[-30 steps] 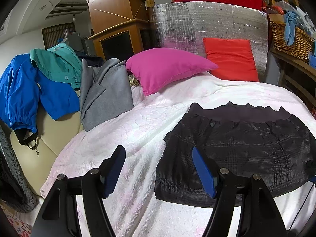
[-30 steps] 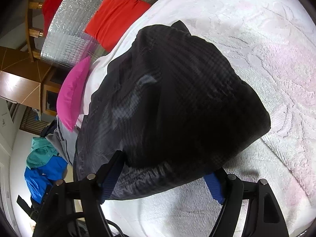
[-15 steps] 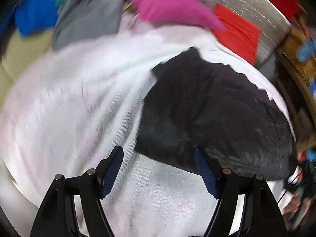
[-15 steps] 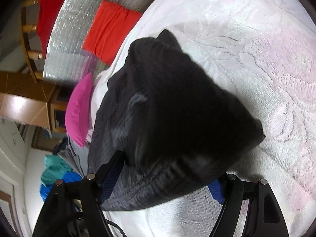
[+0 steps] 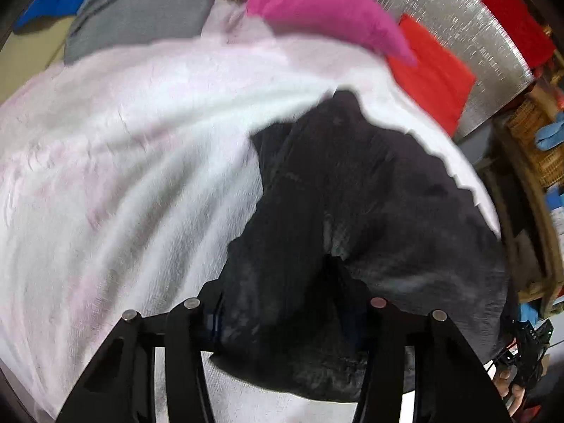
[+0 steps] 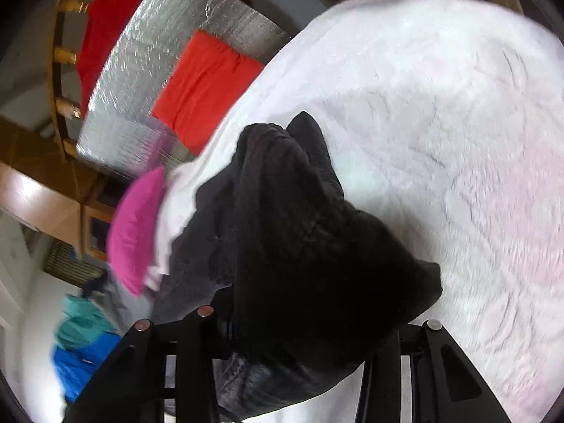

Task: Fold large clothes

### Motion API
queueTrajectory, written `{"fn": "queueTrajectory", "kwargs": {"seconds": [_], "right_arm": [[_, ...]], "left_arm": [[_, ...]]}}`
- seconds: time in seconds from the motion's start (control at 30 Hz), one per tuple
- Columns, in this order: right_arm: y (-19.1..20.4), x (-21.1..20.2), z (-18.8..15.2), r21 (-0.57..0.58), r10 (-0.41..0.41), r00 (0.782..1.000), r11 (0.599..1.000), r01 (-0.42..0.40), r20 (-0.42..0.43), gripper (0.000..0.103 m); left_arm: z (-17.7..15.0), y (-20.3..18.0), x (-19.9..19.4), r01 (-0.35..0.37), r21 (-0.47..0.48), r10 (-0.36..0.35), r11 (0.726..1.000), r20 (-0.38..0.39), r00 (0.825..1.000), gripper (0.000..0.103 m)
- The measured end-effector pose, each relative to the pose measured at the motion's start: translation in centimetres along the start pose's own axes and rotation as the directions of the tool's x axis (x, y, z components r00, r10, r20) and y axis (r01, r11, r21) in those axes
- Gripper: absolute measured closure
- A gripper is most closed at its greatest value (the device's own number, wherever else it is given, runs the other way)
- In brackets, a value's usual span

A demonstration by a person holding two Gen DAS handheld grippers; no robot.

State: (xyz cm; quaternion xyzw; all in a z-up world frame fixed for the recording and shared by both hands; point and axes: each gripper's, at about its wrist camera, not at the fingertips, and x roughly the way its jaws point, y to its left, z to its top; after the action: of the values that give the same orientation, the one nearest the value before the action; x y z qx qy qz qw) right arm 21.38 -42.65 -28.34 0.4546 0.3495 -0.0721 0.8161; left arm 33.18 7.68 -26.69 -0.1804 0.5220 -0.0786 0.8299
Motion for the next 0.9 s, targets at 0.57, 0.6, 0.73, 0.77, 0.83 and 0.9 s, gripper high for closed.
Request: {"fn": "queueTrajectory", "kwargs": {"seconds": [0.57,0.6,0.73,0.77,0.83,0.9], "right_arm": [[-1.2,-7.2,3.1,-0.051,-0.031,0.998,0.998,0.033,0.047,0.026],[-1.3,-6.0,3.6,-0.045,-0.033,0.999,0.998,0.034,0.033,0.026],[-2.1,-1.5,3.6,-0.038,-0.070,0.995,0.997,0.067,-0.068,0.056],[-2.6,-1.4,3.2,-0.037,-0.087,0.994,0.996,0.084,-0.073,0.056],[-2.4,-1.9,2.5,-0.050,-0.085,0.995,0.995,0.082,-0.056,0.062],[-1.6,-3.0,2.2,-0.072,-0.073,0.996,0.995,0.069,-0.056,0.063]], "left_arm": [[-3.8,2.4,-4.9,0.020,-0.020,-0.020,1.000,0.015,1.000,0.030],[-3.5,2.0,-4.4,0.038,-0.015,-0.037,0.999,0.023,0.999,0.030],[-2.2,1.3,-2.4,0.034,-0.042,-0.033,0.999,0.012,0.999,0.045],[-1.7,1.1,-2.0,0.028,-0.042,-0.028,0.999,0.011,1.000,0.050],[-0.6,0.8,-1.6,0.020,-0.034,-0.020,0.999,0.008,1.000,0.058],[0.4,0.2,-1.4,-0.017,0.006,0.017,1.000,0.022,1.000,0.059]]}}
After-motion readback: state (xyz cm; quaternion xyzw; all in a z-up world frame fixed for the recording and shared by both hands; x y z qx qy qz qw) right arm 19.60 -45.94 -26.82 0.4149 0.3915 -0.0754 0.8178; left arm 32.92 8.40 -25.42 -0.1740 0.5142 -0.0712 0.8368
